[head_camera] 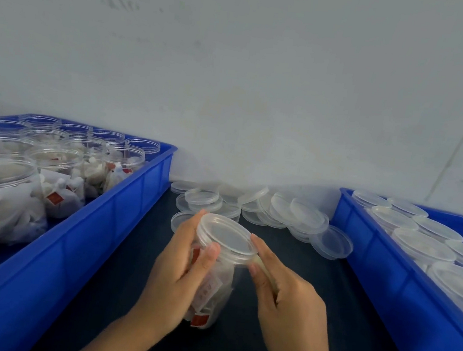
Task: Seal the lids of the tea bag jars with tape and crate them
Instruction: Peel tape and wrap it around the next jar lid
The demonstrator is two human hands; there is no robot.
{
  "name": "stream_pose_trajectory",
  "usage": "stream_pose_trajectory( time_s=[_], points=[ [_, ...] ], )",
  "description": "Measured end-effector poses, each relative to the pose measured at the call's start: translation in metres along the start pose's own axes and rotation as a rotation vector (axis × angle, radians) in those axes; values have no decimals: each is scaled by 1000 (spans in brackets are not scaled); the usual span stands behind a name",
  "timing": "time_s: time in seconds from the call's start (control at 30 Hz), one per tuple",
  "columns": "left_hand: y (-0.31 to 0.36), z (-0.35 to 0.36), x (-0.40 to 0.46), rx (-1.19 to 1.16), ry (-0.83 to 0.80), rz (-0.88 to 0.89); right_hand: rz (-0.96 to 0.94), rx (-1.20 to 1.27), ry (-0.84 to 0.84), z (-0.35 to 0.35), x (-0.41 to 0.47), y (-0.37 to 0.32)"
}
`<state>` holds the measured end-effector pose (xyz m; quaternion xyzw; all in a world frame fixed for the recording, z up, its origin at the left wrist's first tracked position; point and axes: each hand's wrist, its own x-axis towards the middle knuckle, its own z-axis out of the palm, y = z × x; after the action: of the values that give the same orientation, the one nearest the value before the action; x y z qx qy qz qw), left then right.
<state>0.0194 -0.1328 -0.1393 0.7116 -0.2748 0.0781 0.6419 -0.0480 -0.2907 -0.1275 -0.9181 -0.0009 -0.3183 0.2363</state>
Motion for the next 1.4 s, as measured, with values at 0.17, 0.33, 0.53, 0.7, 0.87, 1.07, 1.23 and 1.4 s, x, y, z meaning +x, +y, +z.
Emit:
stream_pose_trajectory(
  time_s=[0.17,0.33,0.53,0.7,0.87,1.07,1.23,1.4],
  points=[
    [1,4,-1,95,79,7,-119,-69,12,5,-2,-12],
    [-1,2,5,67,168,-16,-185,-69,-60,0,-1,-16],
    [-2,-6,13,-3,173,-56,200,235,-386,-5,4,-8],
    [-4,-15,18,-24,136,-131,190,319,-370,-15,10,1],
    [-5,-19,22,-83,39,-180,7,46,-302,-26,14,4],
    [-2,-19,22,-156,-137,-166,-81,-104,-221,-27,17,7],
    [-2,-22,22,-231,-205,-157,-103,-61,-187,-25,14,1],
    [-5,-21,20,-303,-235,-163,-91,-64,-151,-20,9,-6]
  ],
)
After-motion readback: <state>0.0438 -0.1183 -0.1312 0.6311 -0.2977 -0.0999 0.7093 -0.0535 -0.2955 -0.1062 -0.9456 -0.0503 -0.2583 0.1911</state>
